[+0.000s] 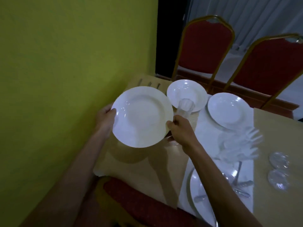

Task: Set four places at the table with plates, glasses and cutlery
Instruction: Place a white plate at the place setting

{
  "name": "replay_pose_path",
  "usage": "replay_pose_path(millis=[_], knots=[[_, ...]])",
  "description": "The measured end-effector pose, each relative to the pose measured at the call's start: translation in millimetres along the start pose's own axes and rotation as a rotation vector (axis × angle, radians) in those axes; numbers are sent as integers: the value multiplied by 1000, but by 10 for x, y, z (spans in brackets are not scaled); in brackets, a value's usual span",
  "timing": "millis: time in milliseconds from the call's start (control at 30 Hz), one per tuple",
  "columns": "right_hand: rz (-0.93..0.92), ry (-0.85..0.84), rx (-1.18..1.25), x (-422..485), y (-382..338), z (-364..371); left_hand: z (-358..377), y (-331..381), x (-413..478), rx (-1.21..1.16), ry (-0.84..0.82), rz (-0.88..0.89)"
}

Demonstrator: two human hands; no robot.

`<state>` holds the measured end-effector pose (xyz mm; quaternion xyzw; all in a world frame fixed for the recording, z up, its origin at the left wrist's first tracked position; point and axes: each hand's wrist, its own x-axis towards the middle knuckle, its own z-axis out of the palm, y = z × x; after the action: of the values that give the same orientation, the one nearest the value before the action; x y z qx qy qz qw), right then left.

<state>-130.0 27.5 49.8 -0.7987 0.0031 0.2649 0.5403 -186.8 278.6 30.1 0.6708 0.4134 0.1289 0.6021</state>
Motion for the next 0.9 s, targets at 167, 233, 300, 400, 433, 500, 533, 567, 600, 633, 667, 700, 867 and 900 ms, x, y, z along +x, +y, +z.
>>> replay_pose_path(millis=[167,233,300,400,433,500,533,567,600,633,667,700,867,900], knots=[[102,-78,-57,66,110,788,-576,-412,369,53,21,-76],[131,-93,-103,115,225,1015,-723,-569,481,92,14,-111],[160,-104,-164,154,355,1198,-815,-709,566,177,-4,-131],[235,-89,-243,208,580,1388,-847,-894,663,263,-100,-131],[260,-79,-274,230,638,1428,-846,-930,682,275,-130,-142],[296,-67,-314,270,719,1501,-858,-1006,731,290,-171,-149],[303,-64,-325,283,743,1537,-867,-1042,757,294,-184,-154],[306,-61,-333,289,741,1569,-878,-1066,775,296,-188,-162],[305,-51,-335,308,740,1597,-891,-1081,785,314,-187,-165],[303,-37,-334,330,736,1624,-903,-1099,794,332,-184,-154],[302,-25,-330,354,734,1648,-916,-1127,804,349,-185,-138],[307,-21,-329,373,727,1671,-922,-1158,813,356,-187,-125],[347,-22,-295,339,766,1801,-966,-1222,758,350,-208,-69],[340,-21,-291,323,777,1819,-975,-1230,755,338,-213,-66]])
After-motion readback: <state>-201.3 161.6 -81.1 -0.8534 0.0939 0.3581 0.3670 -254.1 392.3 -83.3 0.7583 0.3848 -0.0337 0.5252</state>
